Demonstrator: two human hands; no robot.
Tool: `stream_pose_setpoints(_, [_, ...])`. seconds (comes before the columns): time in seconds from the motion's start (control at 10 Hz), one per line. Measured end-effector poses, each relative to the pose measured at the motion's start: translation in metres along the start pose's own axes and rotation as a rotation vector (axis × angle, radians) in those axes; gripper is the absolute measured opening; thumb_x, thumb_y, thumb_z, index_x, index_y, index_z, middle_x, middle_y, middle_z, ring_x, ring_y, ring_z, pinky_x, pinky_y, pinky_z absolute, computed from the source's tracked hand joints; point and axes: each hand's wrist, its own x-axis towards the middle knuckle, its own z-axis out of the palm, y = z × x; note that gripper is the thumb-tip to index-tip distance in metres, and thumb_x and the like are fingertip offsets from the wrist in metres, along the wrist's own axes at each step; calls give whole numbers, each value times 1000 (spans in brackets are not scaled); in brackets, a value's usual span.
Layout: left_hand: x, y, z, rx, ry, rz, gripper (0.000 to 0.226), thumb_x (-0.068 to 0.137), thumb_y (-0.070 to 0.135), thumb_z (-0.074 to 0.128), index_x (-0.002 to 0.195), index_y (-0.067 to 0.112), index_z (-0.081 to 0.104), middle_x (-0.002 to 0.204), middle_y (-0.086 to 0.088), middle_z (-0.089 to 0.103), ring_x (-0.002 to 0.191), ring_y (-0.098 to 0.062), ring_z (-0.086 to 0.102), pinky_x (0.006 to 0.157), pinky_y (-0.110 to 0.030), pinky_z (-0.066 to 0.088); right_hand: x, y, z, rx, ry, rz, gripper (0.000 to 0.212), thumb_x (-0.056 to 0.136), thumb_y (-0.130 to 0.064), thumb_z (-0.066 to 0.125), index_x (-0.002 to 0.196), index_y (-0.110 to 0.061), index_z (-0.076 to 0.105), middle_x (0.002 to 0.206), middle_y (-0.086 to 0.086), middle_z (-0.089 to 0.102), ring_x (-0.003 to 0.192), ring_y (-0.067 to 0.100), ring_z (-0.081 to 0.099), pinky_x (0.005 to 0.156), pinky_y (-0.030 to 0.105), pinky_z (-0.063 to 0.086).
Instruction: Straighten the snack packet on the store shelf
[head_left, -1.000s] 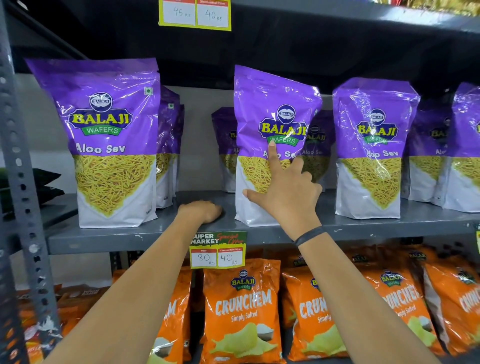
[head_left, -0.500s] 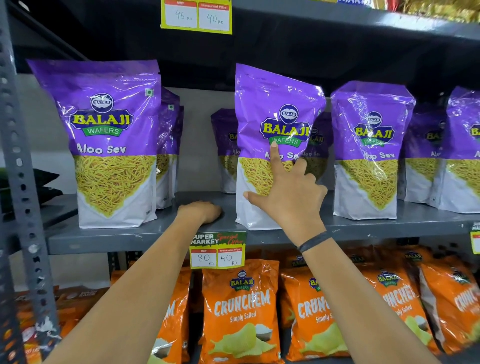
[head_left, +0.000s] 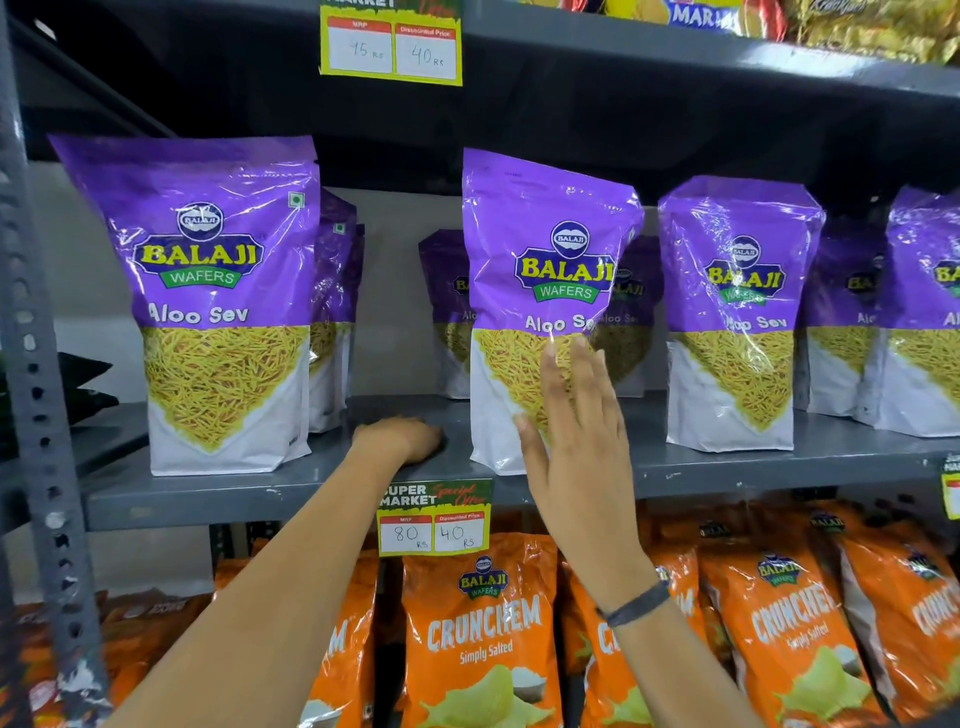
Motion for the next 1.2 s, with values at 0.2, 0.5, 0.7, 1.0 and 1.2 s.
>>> stream_pose_setpoints(0.2, [1, 0, 0, -1, 3, 10, 58, 96, 47, 23, 139, 15, 46, 149, -14, 46, 131, -32, 46, 112, -50, 33, -4, 5, 12, 69, -16, -34, 59, 95, -15, 58, 149, -13, 33, 158, 17, 20, 147, 35, 14, 108, 53, 41])
stream_pose_setpoints(0.5, [2, -1, 0, 7, -13, 29, 57, 96, 45, 22, 138, 16, 47, 148, -15, 45, 131, -33, 46, 112, -50, 34, -1, 4, 22, 69, -8, -39, 56, 95, -14, 58, 147, -12, 38, 157, 19, 23, 146, 33, 14, 107, 53, 42])
stream_pose_setpoints(0.7, [0, -1, -1, 10, 3, 23, 57, 94, 45, 24, 140, 17, 45, 151, -13, 43, 135, -32, 43, 113, -50, 32, 1, 5, 27, 38, -8, -48, 56, 93, -12, 62, 144, -10, 42, 154, 22, 28, 144, 38, 22, 105, 53, 44])
stream_pose_setpoints(1.0, [1, -2, -1, 21, -3, 53, 59, 95, 45, 22, 143, 17, 42, 153, -14, 40, 138, -32, 39, 115, -50, 30, 4, 6, 38, 29, 31, -47, 57, 89, -13, 66, 142, -10, 46, 153, 22, 32, 142, 34, 18, 103, 53, 45])
stream_pose_setpoints(1.2, [-1, 0, -3, 29, 24, 55, 57, 96, 43, 24, 141, 15, 46, 151, -14, 43, 136, -32, 42, 114, -49, 32, 4, 9, 35, 177, 52, -47, 53, 95, -14, 58, 145, -11, 41, 157, 15, 25, 146, 28, 15, 112, 50, 37])
